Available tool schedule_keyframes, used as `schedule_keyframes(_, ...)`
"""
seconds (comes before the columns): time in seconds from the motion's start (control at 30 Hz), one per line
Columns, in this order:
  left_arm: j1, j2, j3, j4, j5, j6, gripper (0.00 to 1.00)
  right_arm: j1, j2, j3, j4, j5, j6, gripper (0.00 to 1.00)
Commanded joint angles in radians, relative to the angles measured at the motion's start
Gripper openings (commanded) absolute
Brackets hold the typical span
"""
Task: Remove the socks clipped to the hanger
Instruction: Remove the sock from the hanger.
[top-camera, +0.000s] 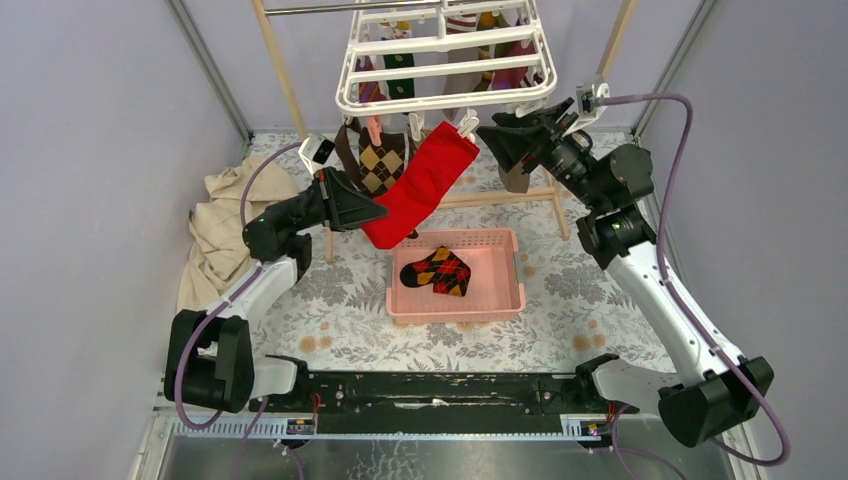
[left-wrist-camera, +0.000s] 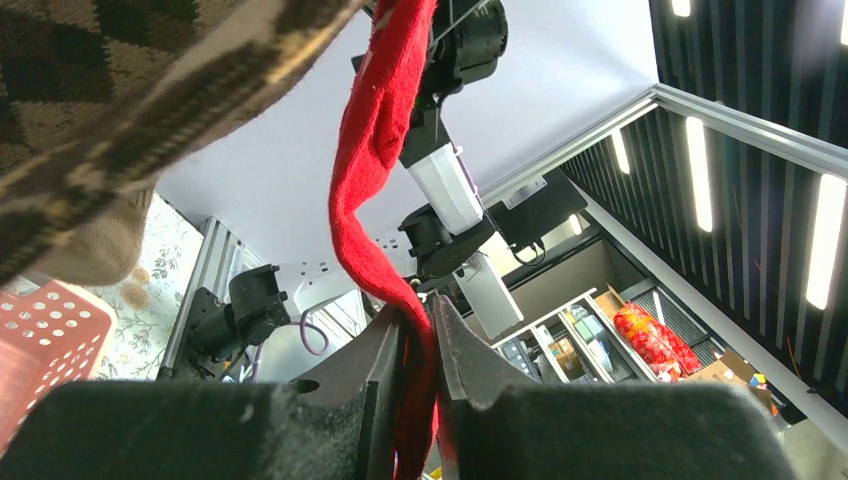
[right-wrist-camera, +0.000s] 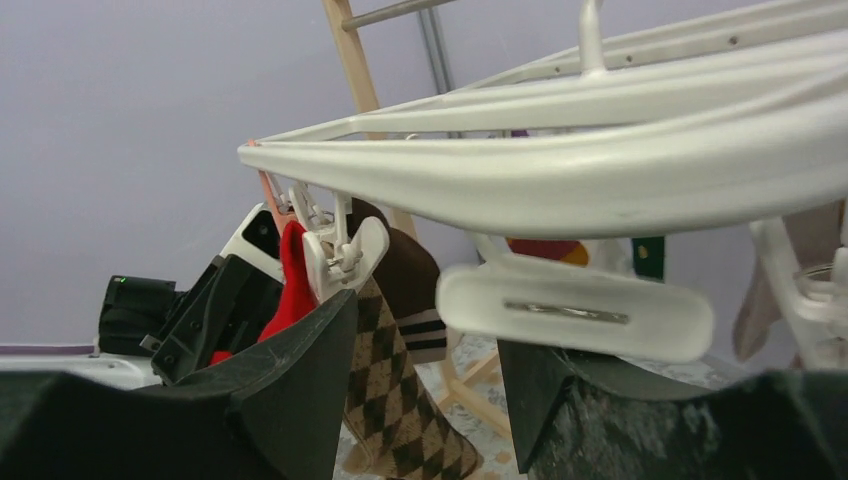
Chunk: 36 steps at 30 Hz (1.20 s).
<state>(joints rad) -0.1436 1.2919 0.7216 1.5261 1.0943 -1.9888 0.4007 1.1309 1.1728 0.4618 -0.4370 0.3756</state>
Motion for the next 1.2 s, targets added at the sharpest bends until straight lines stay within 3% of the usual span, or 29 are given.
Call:
schedule_keyframes(0.0,0.006,0.005,0.015,0.077,0.019,-0.007,0.22,-0.024,0.050,0.036,0.171,-0.174,0.148,0.60)
schedule_keyframes(0.77,0.004,0.026,-0.007,0.077,0.034,0.015,0.22,-0.024,0.186,0.038,0.508,-0.244,0.400,0.64)
schedule_keyframes(1.17,-0.011,0.028,-0.021,0.077,0.036,0.027,0.22,0.021,0.238,0.062,0.544,-0.209,0.410,0.64)
